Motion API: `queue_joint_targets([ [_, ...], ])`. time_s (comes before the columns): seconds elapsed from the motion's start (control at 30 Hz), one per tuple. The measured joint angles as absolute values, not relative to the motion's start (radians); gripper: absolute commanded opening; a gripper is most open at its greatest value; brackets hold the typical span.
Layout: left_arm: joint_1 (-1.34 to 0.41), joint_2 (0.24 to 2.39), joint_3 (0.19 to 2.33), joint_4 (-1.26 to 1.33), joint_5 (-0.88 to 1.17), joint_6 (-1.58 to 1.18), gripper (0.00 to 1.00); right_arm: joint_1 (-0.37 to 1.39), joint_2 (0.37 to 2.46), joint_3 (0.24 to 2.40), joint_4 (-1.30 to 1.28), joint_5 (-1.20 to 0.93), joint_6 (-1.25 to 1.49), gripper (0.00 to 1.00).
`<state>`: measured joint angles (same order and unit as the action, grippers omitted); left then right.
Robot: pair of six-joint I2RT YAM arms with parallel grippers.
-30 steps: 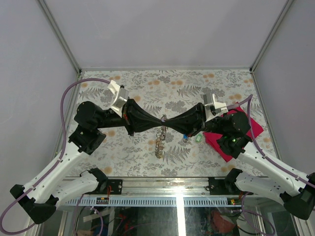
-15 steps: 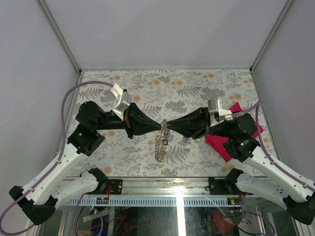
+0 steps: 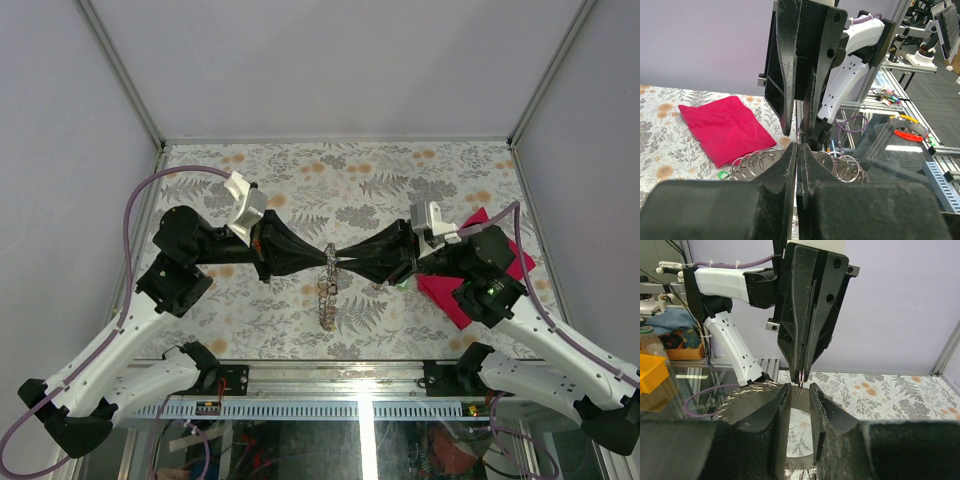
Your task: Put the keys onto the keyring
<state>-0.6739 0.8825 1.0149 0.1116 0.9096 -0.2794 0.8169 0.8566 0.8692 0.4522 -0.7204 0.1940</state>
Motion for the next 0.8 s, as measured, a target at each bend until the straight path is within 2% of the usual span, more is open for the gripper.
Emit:
queue_joint_targets([
  [0.23,-0.674,0.887,1.019,0.101,0.910,-0.271,0.00,0.817,0.888,0.874,0.456,-0.746,0.210,0.23],
  [0.3,-0.674,0.890,1.021,0.095,0.909,-0.267,0.00,0.817,0.897,0.878,0.456,-0.751,0.213,0.17],
  [0.4,-0.674,0.895,1.031,0.070,0.909,-0.252,0.00,0.817,0.908,0.885,0.456,-0.755,0.216,0.03],
  [0.47,-0.674,0.897,1.038,0.051,0.909,-0.238,0.00,0.817,0.912,0.888,0.452,-0.754,0.216,0.00],
  [0.57,-0.674,0.900,1.057,0.014,0.908,-0.207,0.06,0.817,0.914,0.899,0.429,-0.754,0.205,0.00],
  [0.8,-0.675,0.903,1.113,-0.055,0.870,-0.148,0.30,0.817,0.912,0.878,0.458,-0.754,0.141,0.00],
])
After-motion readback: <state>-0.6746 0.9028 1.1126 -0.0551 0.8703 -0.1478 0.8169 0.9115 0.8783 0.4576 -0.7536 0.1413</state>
